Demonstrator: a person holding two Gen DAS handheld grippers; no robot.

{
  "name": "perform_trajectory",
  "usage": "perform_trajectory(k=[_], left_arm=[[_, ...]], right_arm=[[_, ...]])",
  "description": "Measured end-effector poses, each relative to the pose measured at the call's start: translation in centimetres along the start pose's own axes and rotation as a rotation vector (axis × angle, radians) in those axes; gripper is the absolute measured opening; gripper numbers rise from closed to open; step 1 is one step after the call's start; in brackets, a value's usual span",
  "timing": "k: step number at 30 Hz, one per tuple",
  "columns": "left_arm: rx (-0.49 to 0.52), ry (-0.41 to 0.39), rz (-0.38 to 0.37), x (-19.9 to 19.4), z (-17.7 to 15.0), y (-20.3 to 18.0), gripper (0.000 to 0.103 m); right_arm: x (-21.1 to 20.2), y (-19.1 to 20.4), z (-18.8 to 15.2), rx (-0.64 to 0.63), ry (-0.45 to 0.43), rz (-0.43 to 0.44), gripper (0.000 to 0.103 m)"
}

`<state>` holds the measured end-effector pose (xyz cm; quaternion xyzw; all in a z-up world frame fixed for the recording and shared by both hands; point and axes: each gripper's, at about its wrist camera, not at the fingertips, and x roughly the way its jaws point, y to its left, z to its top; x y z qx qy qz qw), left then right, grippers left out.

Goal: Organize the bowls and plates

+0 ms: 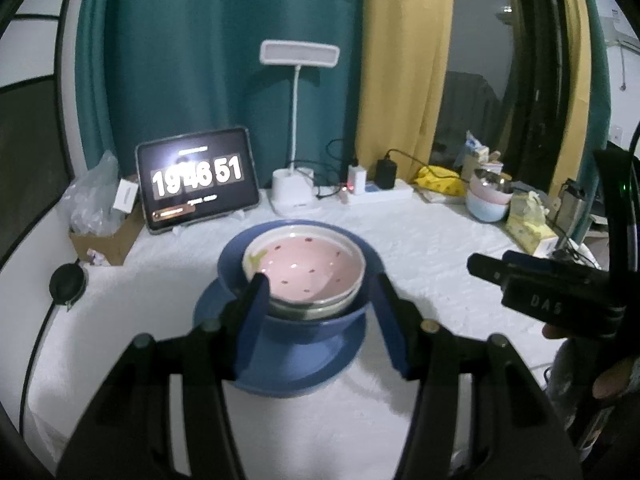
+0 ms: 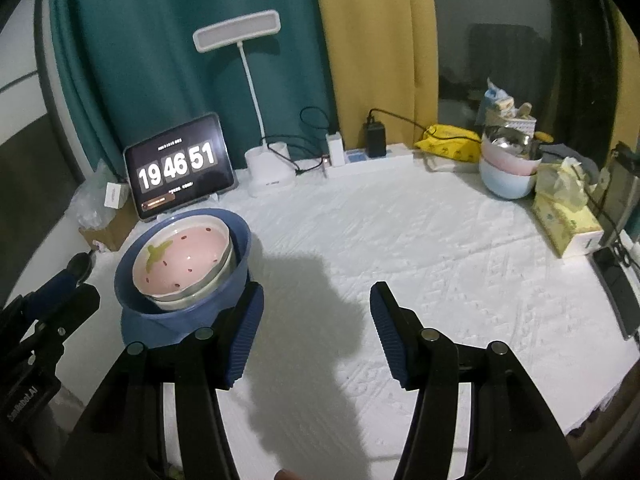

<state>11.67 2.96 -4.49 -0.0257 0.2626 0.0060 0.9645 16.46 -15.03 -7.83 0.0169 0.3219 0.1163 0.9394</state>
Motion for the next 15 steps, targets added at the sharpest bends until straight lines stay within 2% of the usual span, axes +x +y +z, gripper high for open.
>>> perform_trajectory(k=[12,15], left_arm=[[0.023,-0.094,-0.030,-3.4,0.9,-2.2,0.055],[0.022,-0.120,-0.039,-4.2,1.1,-2.7,0.063]], right_arm=[[-4.8,-0.9,0.0,-0.023,-0.101,-0.015,0.058],[-6.1,-1.2,0.0,-0.029,-0.131,-0.020,0.059]])
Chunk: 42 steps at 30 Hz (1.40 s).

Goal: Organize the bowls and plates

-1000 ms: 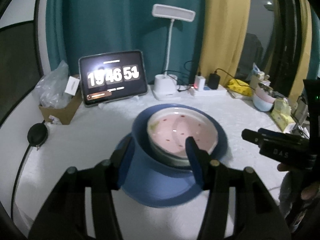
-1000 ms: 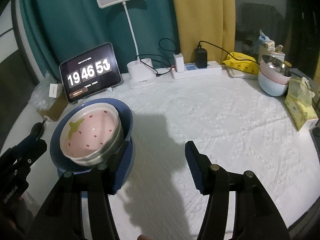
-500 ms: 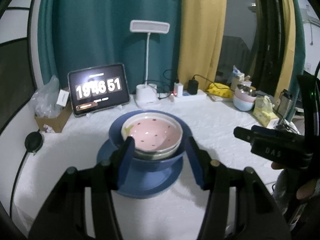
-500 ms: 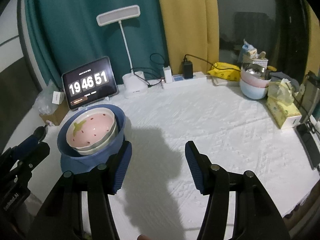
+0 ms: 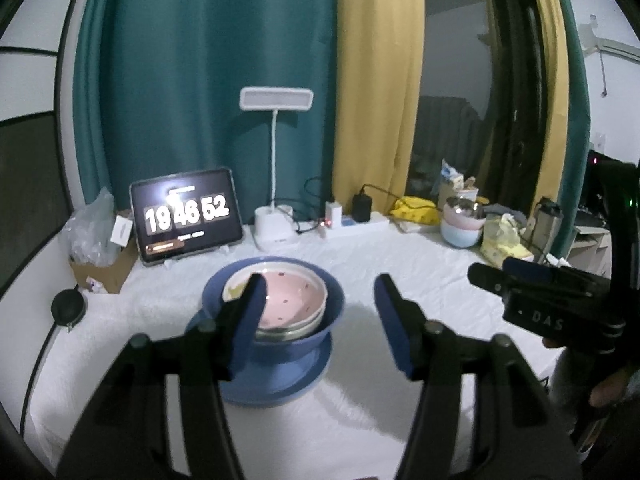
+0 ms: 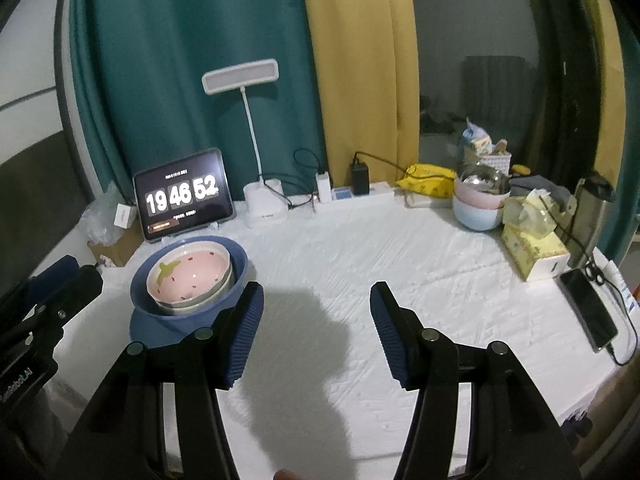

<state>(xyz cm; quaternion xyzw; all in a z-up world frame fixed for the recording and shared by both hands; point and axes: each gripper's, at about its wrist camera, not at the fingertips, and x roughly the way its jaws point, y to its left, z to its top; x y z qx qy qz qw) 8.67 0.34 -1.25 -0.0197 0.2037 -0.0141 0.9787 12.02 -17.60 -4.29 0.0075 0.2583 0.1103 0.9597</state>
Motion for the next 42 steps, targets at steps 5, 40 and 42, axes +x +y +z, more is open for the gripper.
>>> perform_trajectory(k=[5,40,42], left_arm=[[0.003,-0.047,-0.007,-1.4,0.6,-0.6,0.066],[0.003,-0.268,0.041,-8.4,3.3,-1.1,0.088],[-0.004,-0.272,0.046,-8.4,3.3,-0.9,0.088]], right_arm=[[-1.9,-0.4,0.3,-0.009,-0.049,-0.008,0.059],[-9.9,0.4,2.5,-0.087,-0.286,-0.051,0.064],[-10.0,0.4,2.6,-0.084,-0.290,-0.048,0.067]])
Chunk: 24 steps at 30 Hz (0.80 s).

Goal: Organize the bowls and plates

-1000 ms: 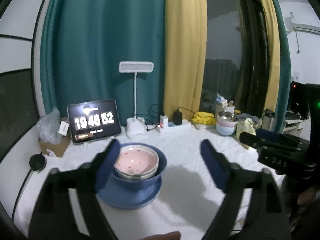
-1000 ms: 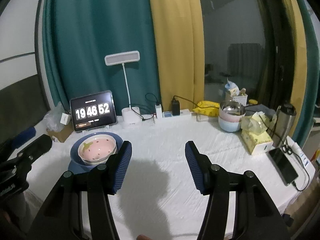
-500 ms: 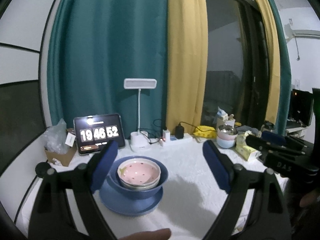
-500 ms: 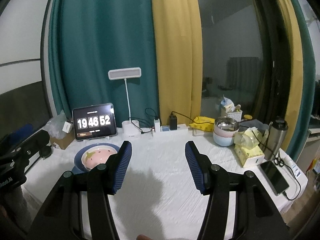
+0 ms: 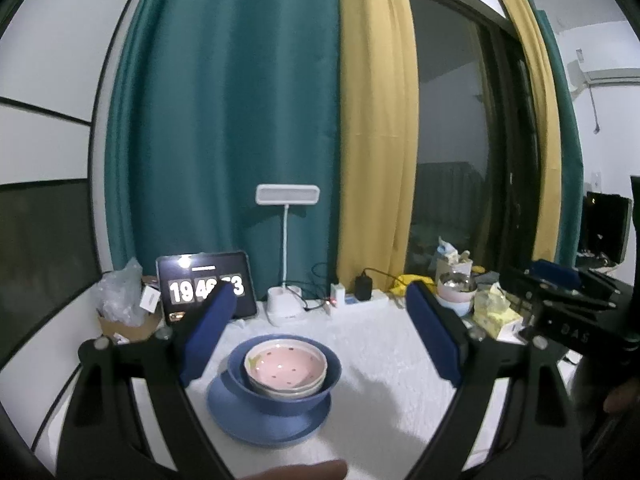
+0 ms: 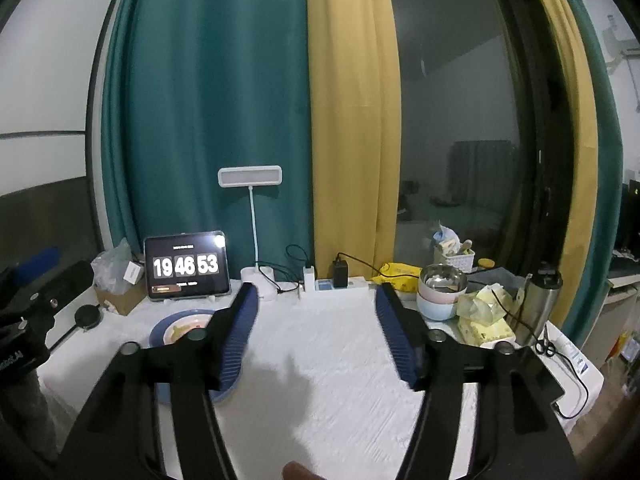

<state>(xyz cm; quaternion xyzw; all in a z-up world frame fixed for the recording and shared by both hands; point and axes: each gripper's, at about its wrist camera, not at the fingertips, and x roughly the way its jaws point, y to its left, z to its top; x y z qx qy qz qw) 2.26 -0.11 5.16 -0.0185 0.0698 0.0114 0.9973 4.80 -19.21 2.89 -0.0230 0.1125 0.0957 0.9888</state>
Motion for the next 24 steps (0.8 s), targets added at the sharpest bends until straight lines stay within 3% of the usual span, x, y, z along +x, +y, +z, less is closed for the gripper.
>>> perform_trajectory(k=[24], left_arm=[[-0.016,0.010,0.009,0.01,-0.24,0.47,0.088]], right_arm=[[0.48,0.24,-0.04,0.005,0.019,0.010,0.068]])
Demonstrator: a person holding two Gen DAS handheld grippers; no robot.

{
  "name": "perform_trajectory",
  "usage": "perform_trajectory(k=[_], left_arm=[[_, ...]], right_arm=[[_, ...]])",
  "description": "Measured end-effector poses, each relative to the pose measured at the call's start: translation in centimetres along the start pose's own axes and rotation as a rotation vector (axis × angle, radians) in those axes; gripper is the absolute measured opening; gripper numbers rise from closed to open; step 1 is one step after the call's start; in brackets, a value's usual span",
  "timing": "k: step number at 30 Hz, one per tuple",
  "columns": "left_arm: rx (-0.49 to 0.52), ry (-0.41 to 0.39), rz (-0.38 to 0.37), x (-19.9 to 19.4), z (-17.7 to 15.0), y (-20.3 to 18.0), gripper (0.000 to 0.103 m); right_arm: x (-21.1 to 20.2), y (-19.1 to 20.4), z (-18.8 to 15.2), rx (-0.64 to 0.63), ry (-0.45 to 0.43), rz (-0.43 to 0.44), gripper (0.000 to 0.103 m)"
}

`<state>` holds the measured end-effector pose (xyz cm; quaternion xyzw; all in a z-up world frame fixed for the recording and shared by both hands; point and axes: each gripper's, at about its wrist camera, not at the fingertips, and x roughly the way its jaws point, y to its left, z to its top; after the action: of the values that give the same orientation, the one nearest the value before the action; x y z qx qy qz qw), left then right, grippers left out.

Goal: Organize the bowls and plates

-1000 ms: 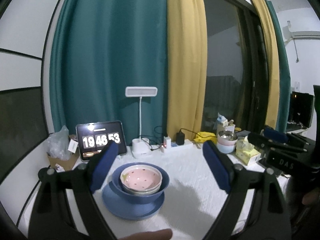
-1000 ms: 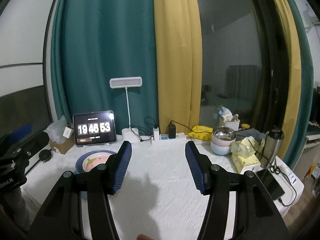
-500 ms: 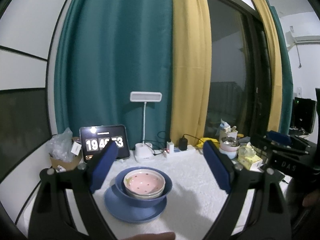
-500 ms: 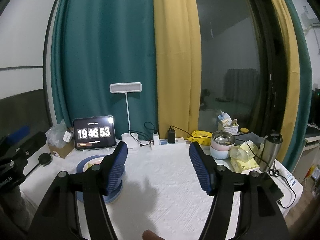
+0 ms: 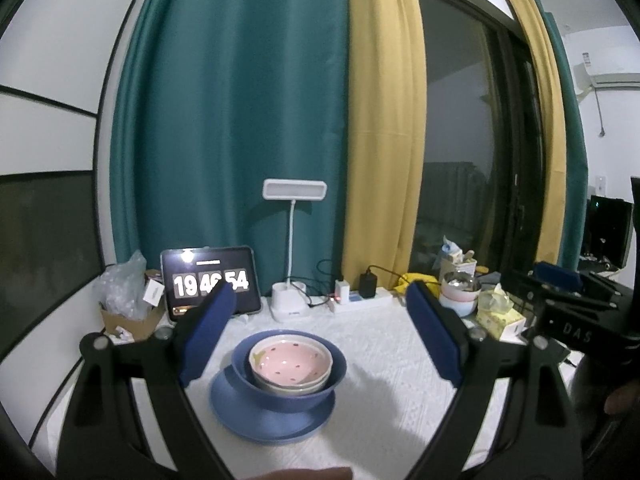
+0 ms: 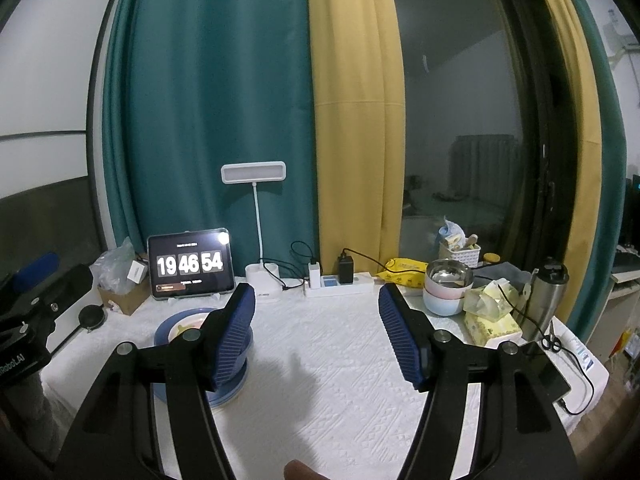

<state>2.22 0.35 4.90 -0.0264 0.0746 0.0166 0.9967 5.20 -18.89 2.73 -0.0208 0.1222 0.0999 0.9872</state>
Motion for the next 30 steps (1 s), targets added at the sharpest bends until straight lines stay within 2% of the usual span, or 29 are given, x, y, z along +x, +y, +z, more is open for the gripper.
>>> perform_trajectory(k=[30], left_arm=[[-0.010,0.017,0.016,-0.22,-0.77,0.55,0.088]], right_arm=[[0.06,0.30,-0.19,0.001,0.007,0.006,0.068]])
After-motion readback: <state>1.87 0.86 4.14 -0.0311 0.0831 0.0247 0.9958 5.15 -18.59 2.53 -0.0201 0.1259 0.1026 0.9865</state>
